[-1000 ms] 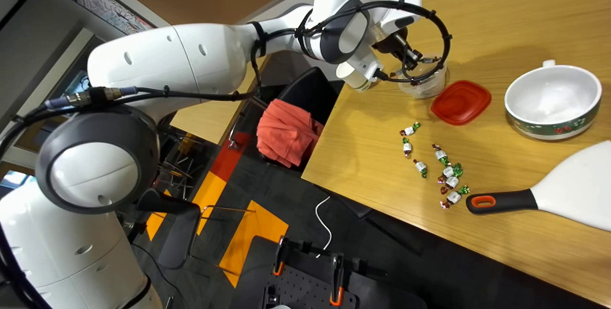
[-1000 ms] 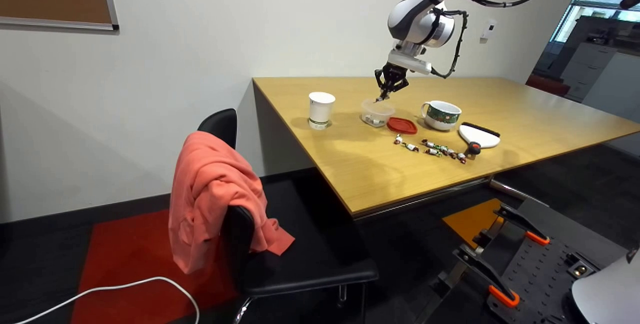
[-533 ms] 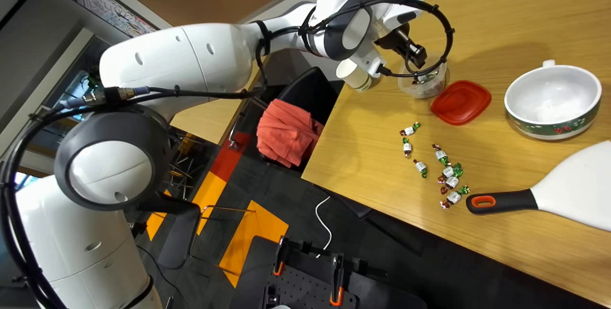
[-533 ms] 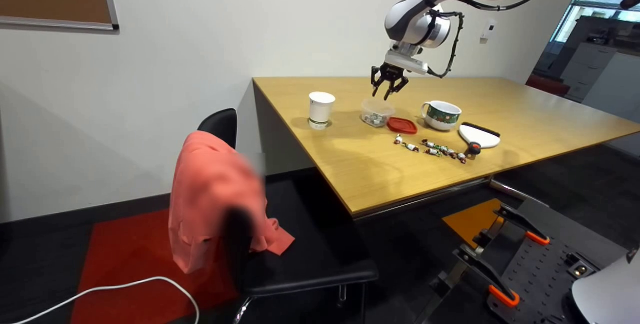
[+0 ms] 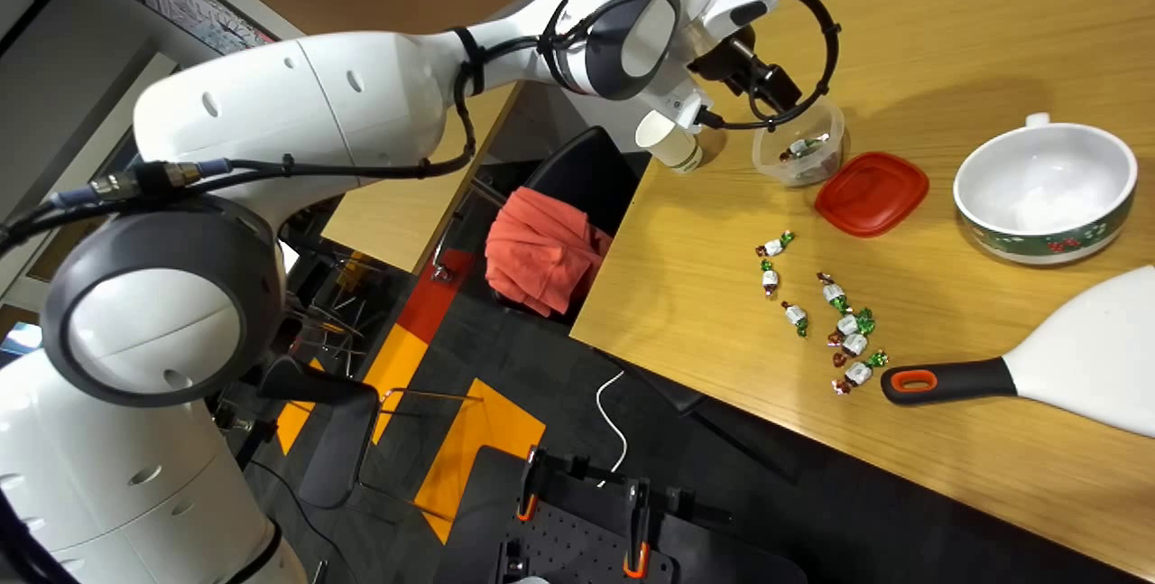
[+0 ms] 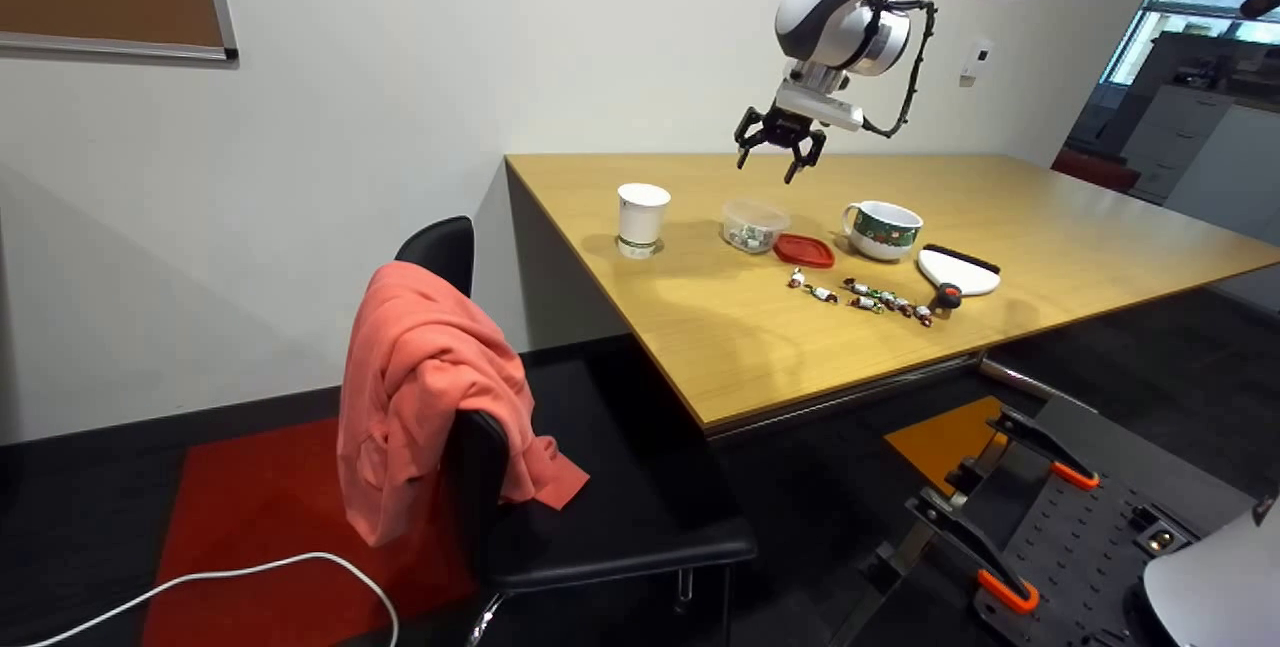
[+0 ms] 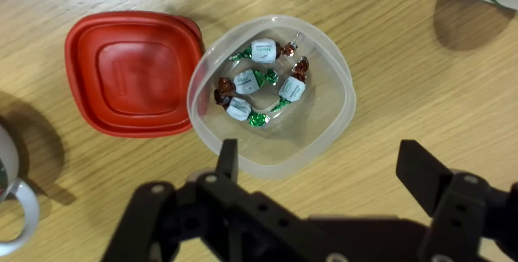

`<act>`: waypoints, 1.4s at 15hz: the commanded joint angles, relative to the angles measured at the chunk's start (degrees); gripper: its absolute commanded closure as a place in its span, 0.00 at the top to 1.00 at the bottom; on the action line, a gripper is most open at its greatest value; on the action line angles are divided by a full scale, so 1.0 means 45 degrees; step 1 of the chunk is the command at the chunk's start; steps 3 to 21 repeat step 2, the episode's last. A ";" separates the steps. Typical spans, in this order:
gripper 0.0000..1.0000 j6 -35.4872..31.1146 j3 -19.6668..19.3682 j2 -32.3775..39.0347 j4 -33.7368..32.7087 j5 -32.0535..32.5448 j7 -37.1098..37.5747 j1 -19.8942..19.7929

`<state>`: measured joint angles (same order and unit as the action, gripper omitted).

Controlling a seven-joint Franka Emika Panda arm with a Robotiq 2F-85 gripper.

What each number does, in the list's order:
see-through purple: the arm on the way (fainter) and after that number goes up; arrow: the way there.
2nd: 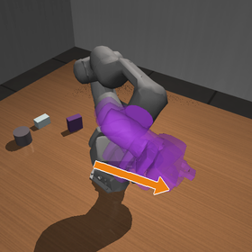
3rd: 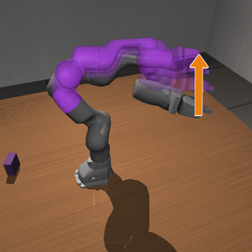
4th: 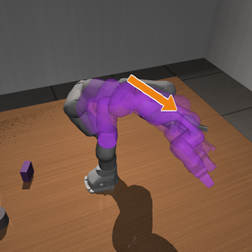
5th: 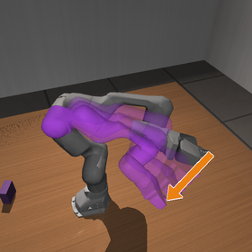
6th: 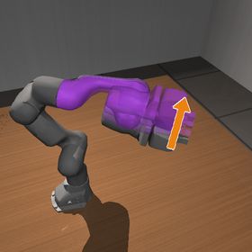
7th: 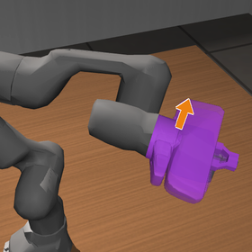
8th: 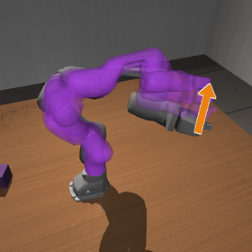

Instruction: Pick up a candle from the table and put it in the bowl

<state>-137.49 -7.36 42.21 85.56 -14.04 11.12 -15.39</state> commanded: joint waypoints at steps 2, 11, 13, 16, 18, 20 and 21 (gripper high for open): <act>1.00 0.1235 -0.0437 -0.1818 0.1607 0.1047 -0.0154 0.0386; 1.00 0.1235 -0.0437 -0.1818 0.1607 0.1047 -0.0154 0.0386; 1.00 0.1235 -0.0437 -0.1818 0.1607 0.1047 -0.0154 0.0386; 1.00 0.1235 -0.0437 -0.1818 0.1607 0.1047 -0.0154 0.0386; 1.00 0.1235 -0.0437 -0.1818 0.1607 0.1047 -0.0154 0.0386; 1.00 0.1235 -0.0437 -0.1818 0.1607 0.1047 -0.0154 0.0386; 1.00 0.1235 -0.0437 -0.1818 0.1607 0.1047 -0.0154 0.0386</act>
